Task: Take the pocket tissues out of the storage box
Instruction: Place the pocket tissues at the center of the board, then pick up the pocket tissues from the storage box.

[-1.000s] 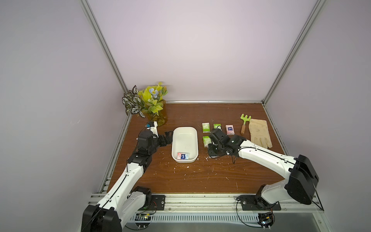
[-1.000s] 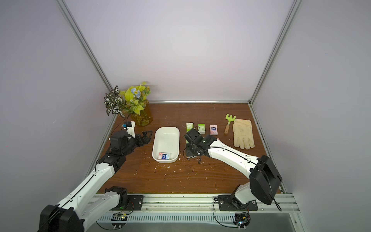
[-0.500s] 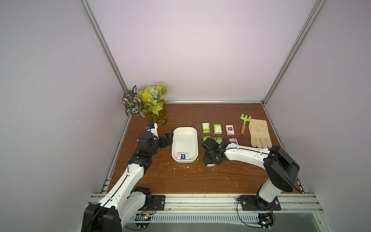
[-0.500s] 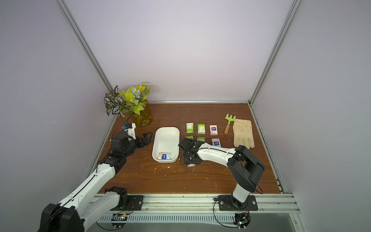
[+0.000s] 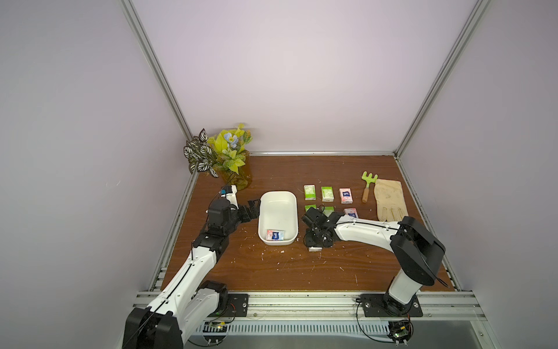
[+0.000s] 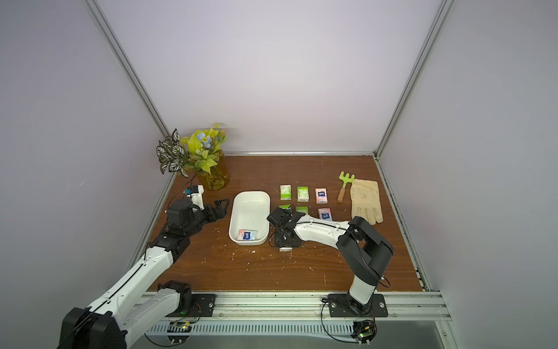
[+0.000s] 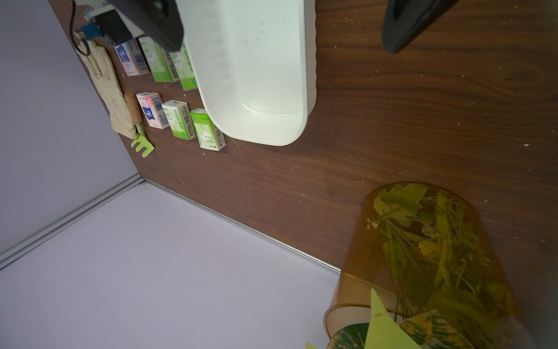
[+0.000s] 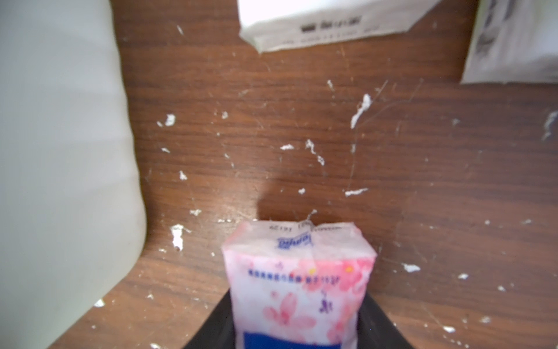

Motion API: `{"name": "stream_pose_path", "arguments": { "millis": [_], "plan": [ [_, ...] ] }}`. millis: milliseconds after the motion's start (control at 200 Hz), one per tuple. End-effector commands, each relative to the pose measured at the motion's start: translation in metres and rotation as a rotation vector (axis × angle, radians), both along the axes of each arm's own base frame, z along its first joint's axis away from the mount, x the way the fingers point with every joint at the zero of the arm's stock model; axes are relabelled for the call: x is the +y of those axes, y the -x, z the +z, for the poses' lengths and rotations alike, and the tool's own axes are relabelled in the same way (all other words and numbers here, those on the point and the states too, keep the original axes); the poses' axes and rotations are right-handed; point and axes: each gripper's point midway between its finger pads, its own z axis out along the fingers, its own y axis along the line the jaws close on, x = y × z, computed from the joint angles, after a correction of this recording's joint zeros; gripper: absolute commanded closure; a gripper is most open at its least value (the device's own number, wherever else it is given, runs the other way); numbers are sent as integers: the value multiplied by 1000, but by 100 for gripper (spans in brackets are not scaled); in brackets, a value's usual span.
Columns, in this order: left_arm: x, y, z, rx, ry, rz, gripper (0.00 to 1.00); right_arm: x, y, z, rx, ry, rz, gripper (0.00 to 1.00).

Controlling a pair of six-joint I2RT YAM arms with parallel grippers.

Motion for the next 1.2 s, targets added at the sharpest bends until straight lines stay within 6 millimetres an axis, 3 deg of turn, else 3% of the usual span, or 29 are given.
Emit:
{"name": "stream_pose_path", "arguments": {
  "millis": [0,215,385,581,751,916,1196],
  "plan": [
    [-1,3,-1,-1,-4,0,1,3,-2,6,-7,6,6,43],
    [0,2,2,-6,-6,5,1,-1,-12,42,-85,13,11,28],
    [-2,3,2,3,-5,-11,0,3,-32,96,-214,27,96,24],
    [-10,10,-14,71,7,-61,5,20,-62,165,-426,88,381,15],
    [-24,18,-34,158,49,-131,16,61,-70,195,-502,50,722,12],
    [-32,26,-52,234,71,-179,27,94,-65,189,-488,7,960,17],
    [-33,31,-75,321,71,-187,36,113,-56,141,-380,6,1176,19]
  ]
}}
